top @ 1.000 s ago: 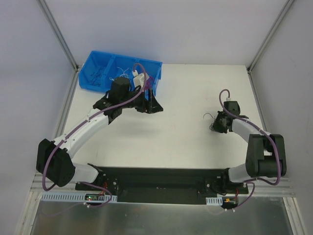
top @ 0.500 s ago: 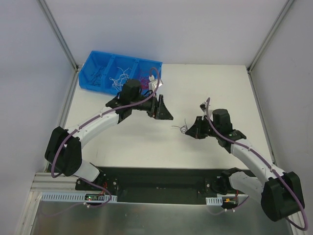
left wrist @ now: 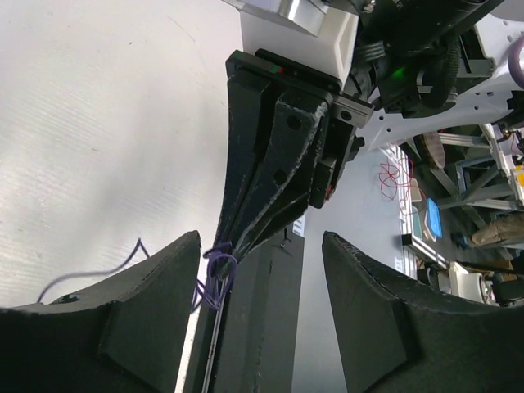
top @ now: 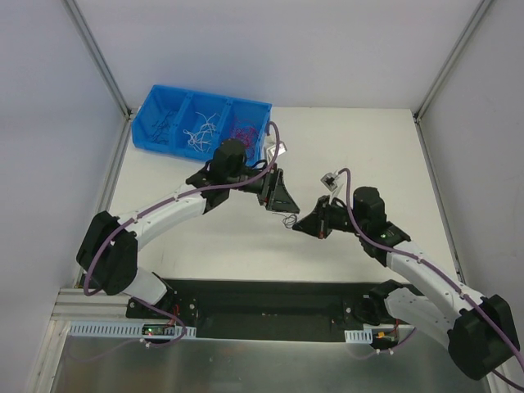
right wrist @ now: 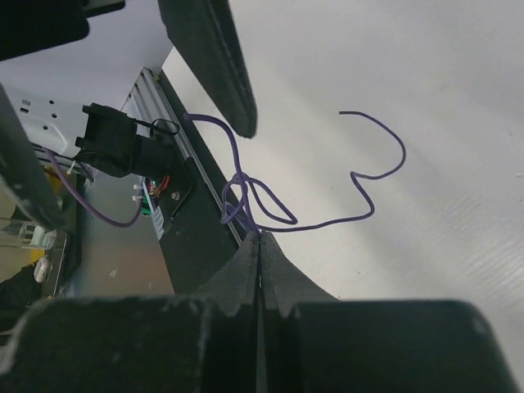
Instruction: Untangle the cables
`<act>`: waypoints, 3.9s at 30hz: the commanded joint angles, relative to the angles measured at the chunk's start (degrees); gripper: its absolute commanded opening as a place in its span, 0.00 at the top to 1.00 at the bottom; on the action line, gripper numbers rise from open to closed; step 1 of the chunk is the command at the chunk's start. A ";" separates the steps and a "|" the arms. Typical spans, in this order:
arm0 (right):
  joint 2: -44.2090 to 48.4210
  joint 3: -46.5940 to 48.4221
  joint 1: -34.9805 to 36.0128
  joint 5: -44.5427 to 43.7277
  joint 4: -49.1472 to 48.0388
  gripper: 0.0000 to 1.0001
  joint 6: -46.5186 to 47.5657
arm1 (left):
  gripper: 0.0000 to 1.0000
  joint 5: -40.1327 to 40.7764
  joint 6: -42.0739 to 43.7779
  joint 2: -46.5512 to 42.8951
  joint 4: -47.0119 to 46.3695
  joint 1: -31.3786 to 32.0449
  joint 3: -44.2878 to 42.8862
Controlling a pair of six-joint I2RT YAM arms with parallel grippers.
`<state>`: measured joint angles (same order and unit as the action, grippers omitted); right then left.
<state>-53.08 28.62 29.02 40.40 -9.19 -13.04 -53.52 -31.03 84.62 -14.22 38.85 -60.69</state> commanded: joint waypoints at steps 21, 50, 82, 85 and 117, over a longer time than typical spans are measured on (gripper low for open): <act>0.26 -0.93 4.30 -14.20 -5.30 0.54 -8.30 | 1.00 3.15 8.88 -5.43 2.70 1.14 -0.40; -13.44 -8.05 3.59 -18.51 -32.26 0.26 -66.13 | 1.00 2.10 9.14 -6.75 2.44 1.75 -0.49; -49.32 -12.28 -5.54 -18.61 -67.82 0.99 -59.41 | 1.00 73.33 20.83 -52.87 36.87 1.76 12.35; -45.37 -11.40 -7.30 -19.92 -57.65 0.99 -50.46 | 1.00 85.83 20.66 -57.71 42.85 1.84 11.64; -19.81 -2.15 17.30 -53.74 -17.79 0.31 -3.92 | 1.00 38.24 7.65 1.76 23.80 1.75 1.37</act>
<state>-81.12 31.00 46.63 -1.23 -25.89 -16.53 -4.91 -21.80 82.13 12.49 40.82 -55.31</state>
